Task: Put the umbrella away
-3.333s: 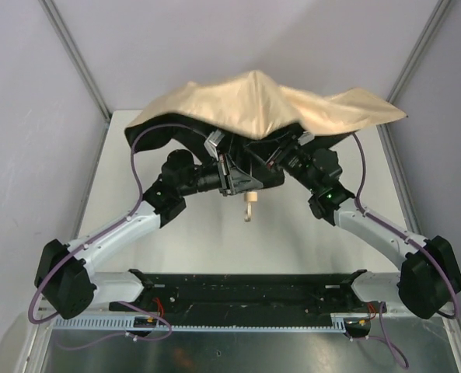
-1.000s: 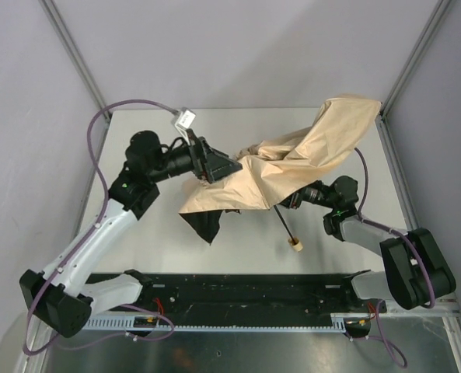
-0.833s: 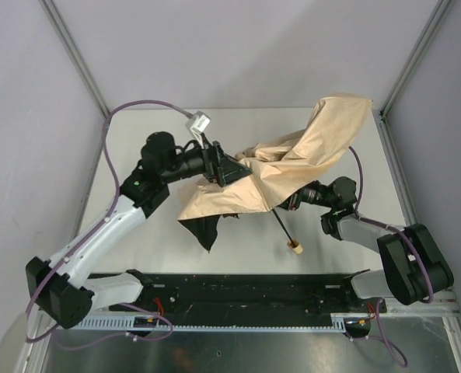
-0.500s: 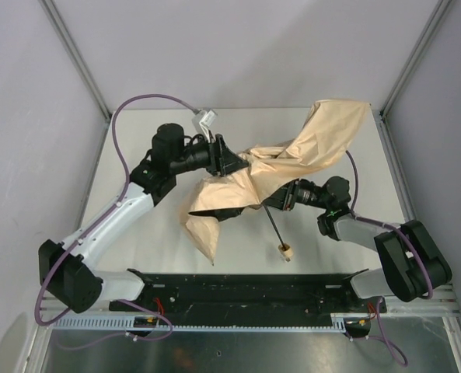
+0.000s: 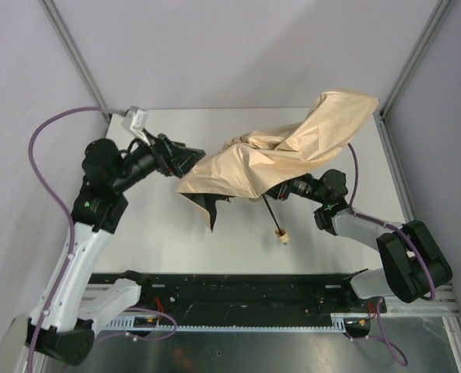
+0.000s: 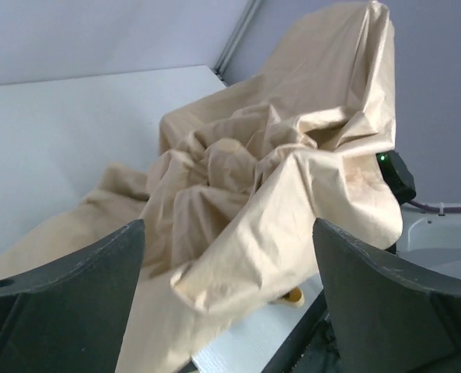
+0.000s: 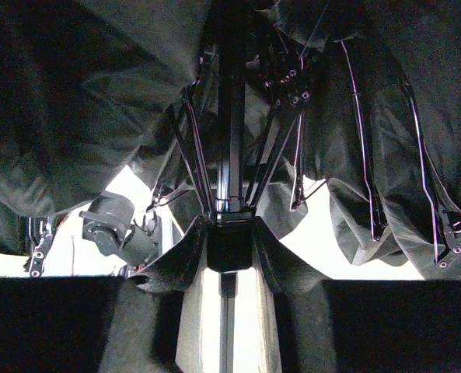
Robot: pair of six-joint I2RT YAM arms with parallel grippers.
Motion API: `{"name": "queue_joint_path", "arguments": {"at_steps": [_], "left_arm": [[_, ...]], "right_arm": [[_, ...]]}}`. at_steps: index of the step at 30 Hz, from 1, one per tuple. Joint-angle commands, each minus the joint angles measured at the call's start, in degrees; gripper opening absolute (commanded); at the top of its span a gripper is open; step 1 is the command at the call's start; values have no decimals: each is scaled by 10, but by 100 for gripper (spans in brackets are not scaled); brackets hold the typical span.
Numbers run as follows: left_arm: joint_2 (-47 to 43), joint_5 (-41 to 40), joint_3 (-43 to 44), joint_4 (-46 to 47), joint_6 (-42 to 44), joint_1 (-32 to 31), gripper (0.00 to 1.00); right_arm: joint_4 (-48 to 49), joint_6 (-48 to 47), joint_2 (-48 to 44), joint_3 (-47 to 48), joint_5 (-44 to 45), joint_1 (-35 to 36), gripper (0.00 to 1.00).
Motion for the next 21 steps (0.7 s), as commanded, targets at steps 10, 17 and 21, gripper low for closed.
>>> {"name": "queue_joint_path", "arguments": {"at_steps": [10,17,21], "left_arm": [[-47,64,-100,-22,-45,25,52],[31,37,-79,42,-54,-163,36],[62,18,-64,58,-58,-182,23]], "right_arm": [[280,147,36,47,-188,-101,0],[285,141,41,49,-166,-68,0],[285,156,36,48,-145,-63,0]]}}
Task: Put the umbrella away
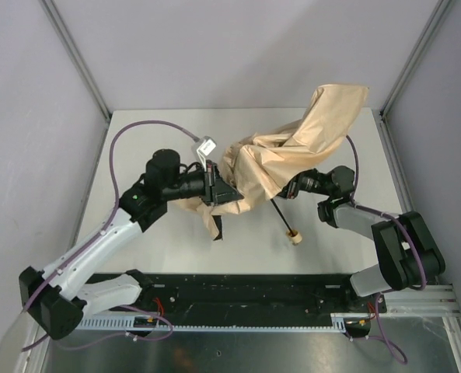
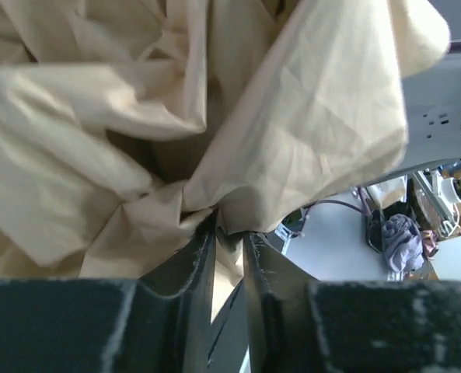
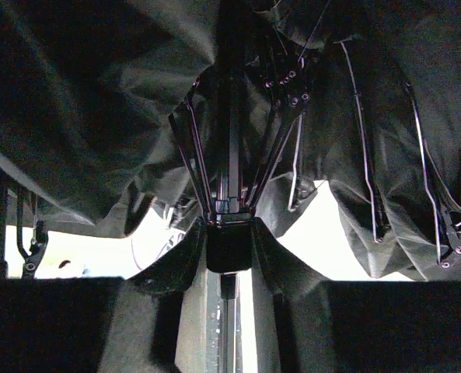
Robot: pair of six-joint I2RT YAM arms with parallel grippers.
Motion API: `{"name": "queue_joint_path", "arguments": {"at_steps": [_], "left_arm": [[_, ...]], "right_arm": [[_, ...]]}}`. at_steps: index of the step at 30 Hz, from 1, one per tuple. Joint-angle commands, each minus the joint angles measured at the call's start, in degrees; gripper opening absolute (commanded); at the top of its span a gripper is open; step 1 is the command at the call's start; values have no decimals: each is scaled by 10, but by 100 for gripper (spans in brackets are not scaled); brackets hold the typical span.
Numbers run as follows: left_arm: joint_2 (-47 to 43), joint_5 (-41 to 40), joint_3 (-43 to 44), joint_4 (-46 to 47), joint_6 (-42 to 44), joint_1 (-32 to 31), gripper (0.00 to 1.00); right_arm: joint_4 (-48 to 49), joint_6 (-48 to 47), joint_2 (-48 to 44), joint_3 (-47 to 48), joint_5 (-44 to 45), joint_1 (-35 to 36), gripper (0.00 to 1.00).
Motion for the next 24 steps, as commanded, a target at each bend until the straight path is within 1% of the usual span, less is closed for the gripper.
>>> {"name": "queue_joint_path", "arguments": {"at_steps": [1,4,6,8,10,12,13,15,20,24], "left_arm": [[1,-33,32,46,1,-8,25],[-56,-68,14,45,26,2,48],[-102,-83,-6,45,35,20,62],[-146,-89,-26,41,30,50,70],[-180,-89,-41,38,17,88,77],[-193,-90,-42,36,9,112,89],[-189,-85,-36,36,6,116,94],[-161,-62,-17,34,-9,120,98],[-56,38,40,32,-60,140,99],[-32,52,49,49,-70,141,99]], "right_arm": [[183,27,-12,25,24,-5,0],[179,51,-22,17,41,-33,0],[158,54,-30,14,49,-46,0],[131,44,-43,9,57,-51,0],[100,23,-57,5,58,-47,0],[80,-7,-69,1,41,-35,0],[85,-19,-72,-3,29,-27,0],[104,-28,-75,-9,7,-11,0],[164,-3,-54,-12,-34,8,0],[175,4,-46,-11,-41,18,0]]}}
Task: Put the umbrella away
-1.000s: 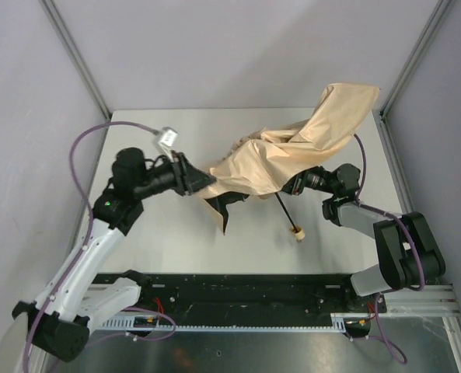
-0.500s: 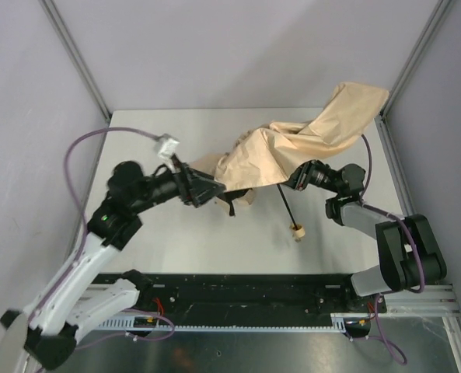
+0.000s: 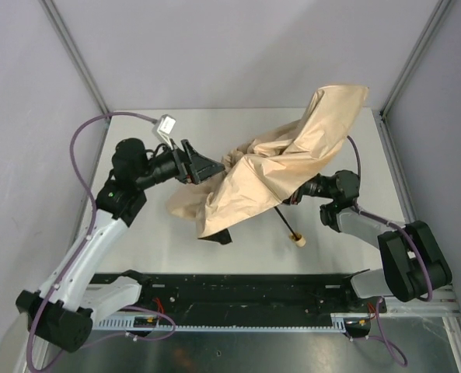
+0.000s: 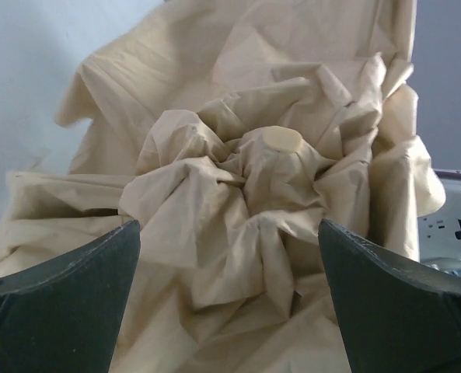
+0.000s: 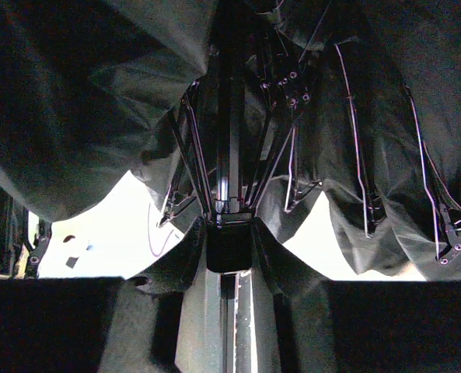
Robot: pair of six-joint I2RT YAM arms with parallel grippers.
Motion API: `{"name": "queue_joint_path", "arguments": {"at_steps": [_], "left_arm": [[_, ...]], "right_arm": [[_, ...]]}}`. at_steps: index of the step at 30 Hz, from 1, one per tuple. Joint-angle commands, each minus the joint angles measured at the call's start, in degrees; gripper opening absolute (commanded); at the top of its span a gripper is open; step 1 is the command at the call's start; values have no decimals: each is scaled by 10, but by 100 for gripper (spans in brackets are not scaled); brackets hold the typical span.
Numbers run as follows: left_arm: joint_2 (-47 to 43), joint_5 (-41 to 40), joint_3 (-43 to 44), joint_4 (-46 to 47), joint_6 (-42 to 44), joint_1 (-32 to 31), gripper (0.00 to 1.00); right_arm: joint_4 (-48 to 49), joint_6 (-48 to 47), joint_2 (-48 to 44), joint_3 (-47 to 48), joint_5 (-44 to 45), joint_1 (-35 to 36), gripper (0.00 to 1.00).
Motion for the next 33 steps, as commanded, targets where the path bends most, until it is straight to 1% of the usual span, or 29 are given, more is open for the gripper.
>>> {"name": "queue_joint_path", "arguments": {"at_steps": [1,6,12,14,16,18,20,21,24,25,27,29,31,33], "left_arm": [[9,49,21,19,-33,4,99],[28,49,19,43,-46,-18,98],[62,59,18,113,-64,-82,99],[78,63,13,135,-81,-93,99],[92,65,12,150,-91,-97,95],[105,69,18,158,-94,-98,87],[114,75,26,166,-97,-99,74],[117,79,31,171,-98,-98,66],[116,81,39,179,-88,-93,32],[115,82,40,184,-85,-90,22],[115,95,42,198,-83,-81,7],[117,116,44,212,-82,-70,2],[120,137,49,221,-82,-56,0],[124,158,54,224,-84,-42,0]], "right_arm": [[163,4,2,6,-14,11,0],[165,8,7,10,-23,27,0],[165,17,14,23,-21,41,0],[165,21,14,31,-20,48,0],[165,24,14,37,-18,58,0],[164,25,14,41,-13,66,0],[159,24,16,41,-5,72,0],[152,23,17,42,1,74,0],[94,2,12,42,26,77,0],[58,-13,6,42,37,78,2],[-37,-56,-13,42,67,81,11],[-157,-110,-49,42,109,85,24],[-276,-163,-85,42,159,87,38],[-378,-208,-121,41,188,87,45]]}}
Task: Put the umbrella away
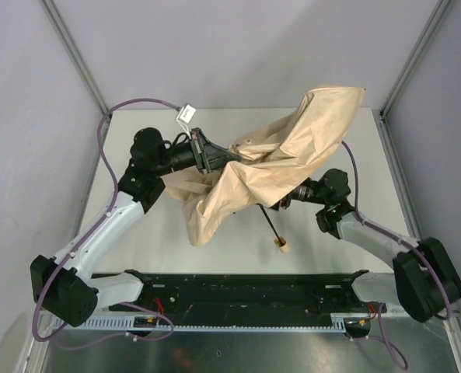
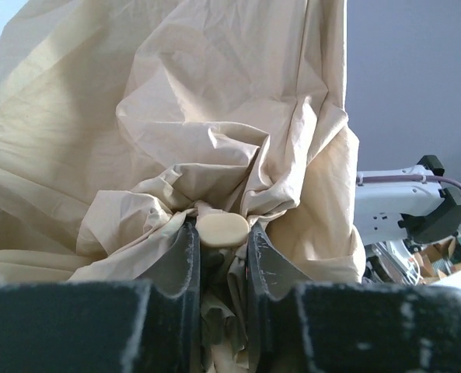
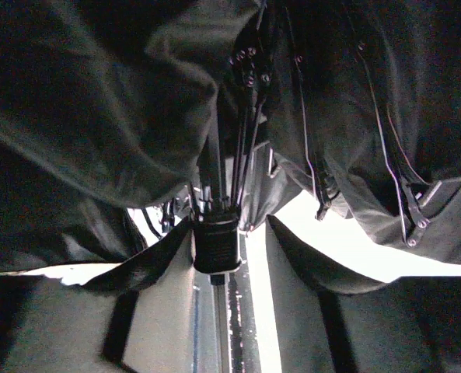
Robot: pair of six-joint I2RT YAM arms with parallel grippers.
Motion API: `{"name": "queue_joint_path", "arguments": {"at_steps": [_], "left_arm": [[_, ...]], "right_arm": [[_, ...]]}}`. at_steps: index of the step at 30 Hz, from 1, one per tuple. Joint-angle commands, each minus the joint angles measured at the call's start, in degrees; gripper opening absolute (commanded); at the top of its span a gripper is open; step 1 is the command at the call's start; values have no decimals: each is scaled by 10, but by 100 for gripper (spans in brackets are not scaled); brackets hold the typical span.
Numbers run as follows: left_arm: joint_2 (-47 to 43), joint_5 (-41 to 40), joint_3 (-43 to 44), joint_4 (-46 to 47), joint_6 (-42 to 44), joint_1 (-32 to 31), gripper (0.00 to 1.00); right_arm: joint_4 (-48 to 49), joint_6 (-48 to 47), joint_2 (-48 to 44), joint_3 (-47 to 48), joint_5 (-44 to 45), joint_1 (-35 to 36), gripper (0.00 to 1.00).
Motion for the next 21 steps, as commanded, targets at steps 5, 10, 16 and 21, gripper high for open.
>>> {"name": "queue_joint_path", "arguments": {"at_steps": [5,10,16,21], "left_arm": [[12,122,47,53,-8,45,0],[10,106,36,54,-27,71,0],[6,97,14,54,-31,87,0],[0,101,-2,54,-20,102,0]], "right_arm": [[-401,-193,-139,28,152,7,55],[-503,-205,-205,16,208,5,64],[-539,-182,-282,4,248,-21,71],[-629,-219,-319,5,264,-49,72]]}}
